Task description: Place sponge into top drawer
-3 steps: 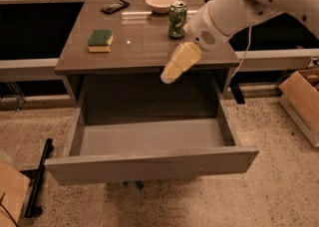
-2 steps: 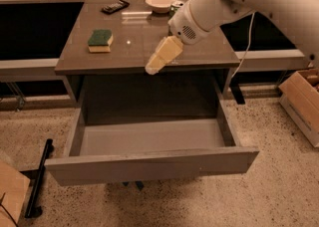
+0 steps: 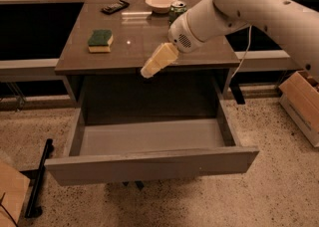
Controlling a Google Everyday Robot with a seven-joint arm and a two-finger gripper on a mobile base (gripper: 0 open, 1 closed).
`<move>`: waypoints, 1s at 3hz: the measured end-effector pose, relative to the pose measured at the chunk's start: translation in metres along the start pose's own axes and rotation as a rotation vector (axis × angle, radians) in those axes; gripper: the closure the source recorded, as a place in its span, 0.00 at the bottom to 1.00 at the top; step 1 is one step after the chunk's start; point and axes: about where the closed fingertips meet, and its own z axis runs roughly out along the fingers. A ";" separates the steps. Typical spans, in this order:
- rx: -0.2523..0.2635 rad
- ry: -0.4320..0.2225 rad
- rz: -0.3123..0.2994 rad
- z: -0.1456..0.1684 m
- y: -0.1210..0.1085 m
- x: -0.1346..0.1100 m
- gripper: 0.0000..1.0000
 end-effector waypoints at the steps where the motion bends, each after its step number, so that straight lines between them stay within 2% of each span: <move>1: -0.015 -0.071 0.072 0.041 0.002 -0.009 0.00; 2: 0.023 -0.192 0.092 0.091 -0.022 -0.042 0.00; 3: 0.051 -0.272 0.089 0.125 -0.042 -0.073 0.00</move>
Offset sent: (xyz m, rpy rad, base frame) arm 0.1281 0.1215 -0.0259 0.3426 -0.1415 -0.1001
